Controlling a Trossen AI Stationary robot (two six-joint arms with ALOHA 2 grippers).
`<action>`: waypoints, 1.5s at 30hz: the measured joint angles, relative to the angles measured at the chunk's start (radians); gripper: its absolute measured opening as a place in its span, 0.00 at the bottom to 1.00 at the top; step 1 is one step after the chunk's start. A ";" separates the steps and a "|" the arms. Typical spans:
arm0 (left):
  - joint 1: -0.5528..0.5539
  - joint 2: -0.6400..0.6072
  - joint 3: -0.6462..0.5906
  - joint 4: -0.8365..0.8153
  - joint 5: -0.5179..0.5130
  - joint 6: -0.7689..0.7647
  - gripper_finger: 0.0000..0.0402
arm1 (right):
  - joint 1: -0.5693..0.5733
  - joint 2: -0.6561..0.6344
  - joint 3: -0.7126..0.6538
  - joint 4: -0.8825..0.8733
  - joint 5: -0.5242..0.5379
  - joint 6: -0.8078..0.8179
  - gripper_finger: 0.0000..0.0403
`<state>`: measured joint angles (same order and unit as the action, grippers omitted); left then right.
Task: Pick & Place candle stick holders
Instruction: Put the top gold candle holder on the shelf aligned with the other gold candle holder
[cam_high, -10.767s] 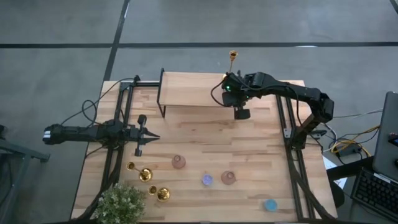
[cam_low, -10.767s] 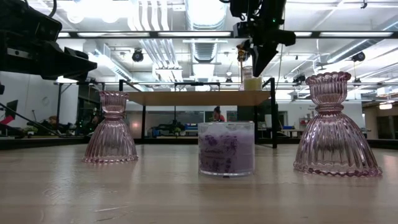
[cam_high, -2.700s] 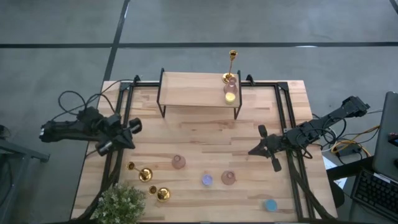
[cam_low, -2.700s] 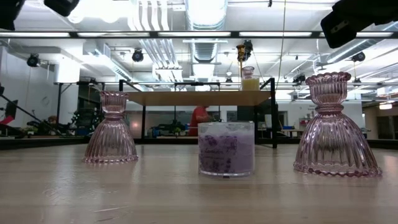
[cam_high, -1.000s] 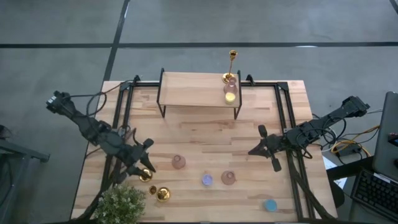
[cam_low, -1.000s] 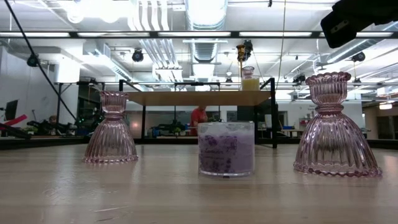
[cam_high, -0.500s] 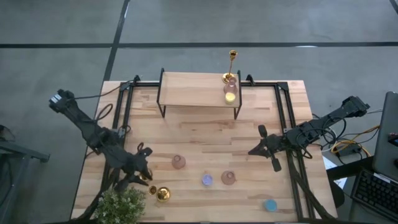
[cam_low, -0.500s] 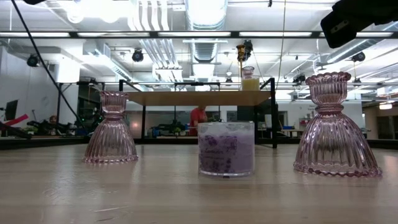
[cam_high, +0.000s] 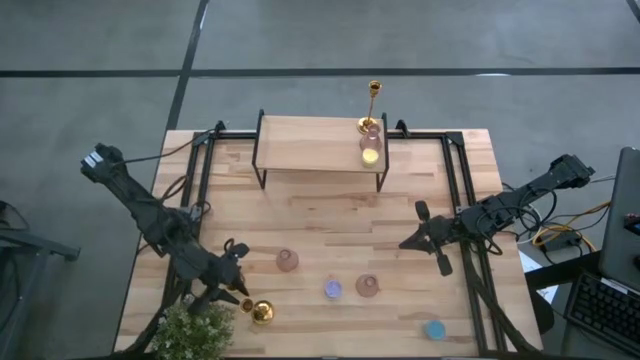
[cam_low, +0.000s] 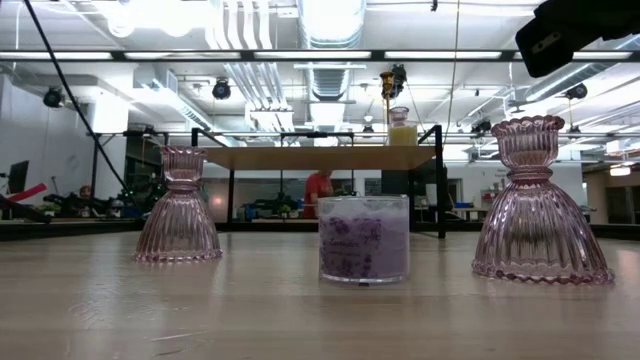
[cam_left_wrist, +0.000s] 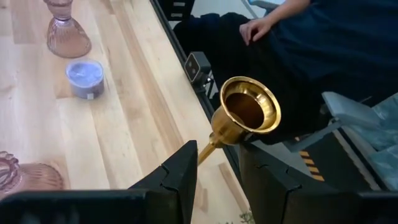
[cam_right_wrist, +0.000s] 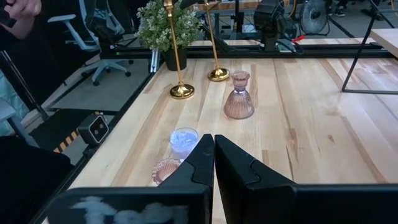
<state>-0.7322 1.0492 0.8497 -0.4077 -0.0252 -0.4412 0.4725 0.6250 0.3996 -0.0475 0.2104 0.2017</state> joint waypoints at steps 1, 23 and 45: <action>0.000 -0.003 0.000 -0.001 0.000 0.000 0.30 | 0.000 0.000 0.000 0.000 0.000 0.000 0.02; 0.000 -0.167 0.021 -0.027 -0.037 0.002 0.30 | 0.000 0.000 0.000 0.000 0.000 0.000 0.02; -0.009 -0.045 0.096 0.040 -0.040 0.051 0.22 | 0.000 0.000 0.000 0.000 0.000 0.000 0.02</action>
<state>-0.7415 1.0039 0.9455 -0.3674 -0.0650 -0.3904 0.4726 0.6250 0.3996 -0.0475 0.2104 0.2016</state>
